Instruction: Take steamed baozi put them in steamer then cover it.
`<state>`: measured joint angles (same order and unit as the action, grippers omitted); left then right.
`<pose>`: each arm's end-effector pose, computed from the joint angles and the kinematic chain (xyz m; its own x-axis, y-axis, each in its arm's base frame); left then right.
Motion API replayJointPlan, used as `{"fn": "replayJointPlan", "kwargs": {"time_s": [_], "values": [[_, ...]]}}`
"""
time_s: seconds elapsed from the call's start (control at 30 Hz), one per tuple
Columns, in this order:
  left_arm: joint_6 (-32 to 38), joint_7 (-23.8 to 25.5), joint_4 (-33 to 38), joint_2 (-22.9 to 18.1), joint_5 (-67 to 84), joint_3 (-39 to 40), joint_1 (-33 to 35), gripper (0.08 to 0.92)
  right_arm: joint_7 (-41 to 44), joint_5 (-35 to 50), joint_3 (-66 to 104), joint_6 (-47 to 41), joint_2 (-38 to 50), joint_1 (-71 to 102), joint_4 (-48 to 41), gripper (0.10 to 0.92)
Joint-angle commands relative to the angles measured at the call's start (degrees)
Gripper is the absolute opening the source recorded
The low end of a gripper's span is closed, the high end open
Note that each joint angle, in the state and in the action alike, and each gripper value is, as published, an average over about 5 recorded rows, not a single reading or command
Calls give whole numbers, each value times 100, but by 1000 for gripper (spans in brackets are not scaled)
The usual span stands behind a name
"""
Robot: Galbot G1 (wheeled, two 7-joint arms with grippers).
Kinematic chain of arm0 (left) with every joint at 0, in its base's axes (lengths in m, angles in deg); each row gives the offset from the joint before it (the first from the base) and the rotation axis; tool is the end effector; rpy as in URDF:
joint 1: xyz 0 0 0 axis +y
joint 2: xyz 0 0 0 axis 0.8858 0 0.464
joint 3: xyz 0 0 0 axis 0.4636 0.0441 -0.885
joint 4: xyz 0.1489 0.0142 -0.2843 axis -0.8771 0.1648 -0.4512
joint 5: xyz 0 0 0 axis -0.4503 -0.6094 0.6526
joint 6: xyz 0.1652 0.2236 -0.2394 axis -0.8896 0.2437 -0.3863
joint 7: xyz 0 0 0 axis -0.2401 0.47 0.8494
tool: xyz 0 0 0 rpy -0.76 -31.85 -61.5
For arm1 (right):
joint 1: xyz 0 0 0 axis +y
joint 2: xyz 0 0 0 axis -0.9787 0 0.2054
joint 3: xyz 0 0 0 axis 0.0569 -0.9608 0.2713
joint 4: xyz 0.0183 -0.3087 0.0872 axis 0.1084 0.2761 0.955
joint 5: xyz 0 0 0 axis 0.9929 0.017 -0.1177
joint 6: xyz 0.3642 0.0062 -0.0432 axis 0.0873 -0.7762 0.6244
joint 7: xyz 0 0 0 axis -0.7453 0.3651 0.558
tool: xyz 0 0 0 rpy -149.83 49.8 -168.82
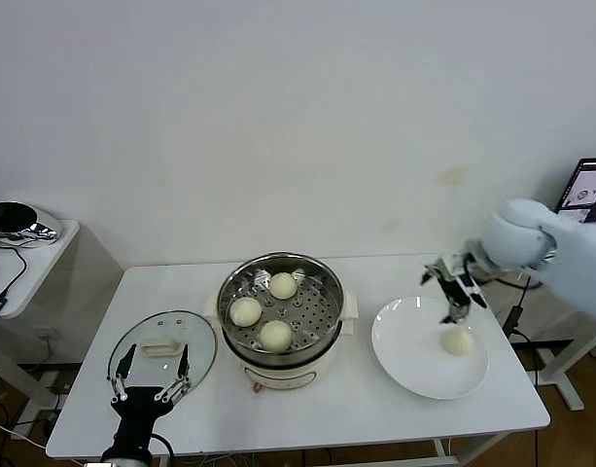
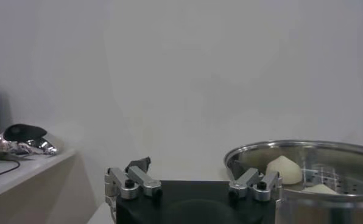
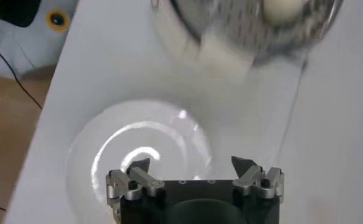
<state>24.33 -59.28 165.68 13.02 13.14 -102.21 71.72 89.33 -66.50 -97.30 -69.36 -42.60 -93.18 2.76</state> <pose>0.1469 0.0356 -0.2513 -0.9986 -0.0487 0.0199 -0.0463 0.9932 0.1069 0.4573 -0.1110 -0.0835 -0.2593 -0.0876 0.9618 -0.9417 -0.1979 -0.2719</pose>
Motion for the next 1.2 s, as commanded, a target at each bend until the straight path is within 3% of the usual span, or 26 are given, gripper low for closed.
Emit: {"fn": "replayJointPlan", "kwargs": {"time_s": [0.03,0.53,1.2], "values": [[-6,1,34,-6,-33,-9,58,823,233,-1088,2347,317,337,2756,-1099,823],[-16,-10,112,-120,-157,-50,213,823,-125,-1818,3122,678,-910,3480,-2490,823],[-3,-12,22,-122,-147,-36,164,823,-336,-2112,3181,498,-1377,3508,-2904,791]]}}
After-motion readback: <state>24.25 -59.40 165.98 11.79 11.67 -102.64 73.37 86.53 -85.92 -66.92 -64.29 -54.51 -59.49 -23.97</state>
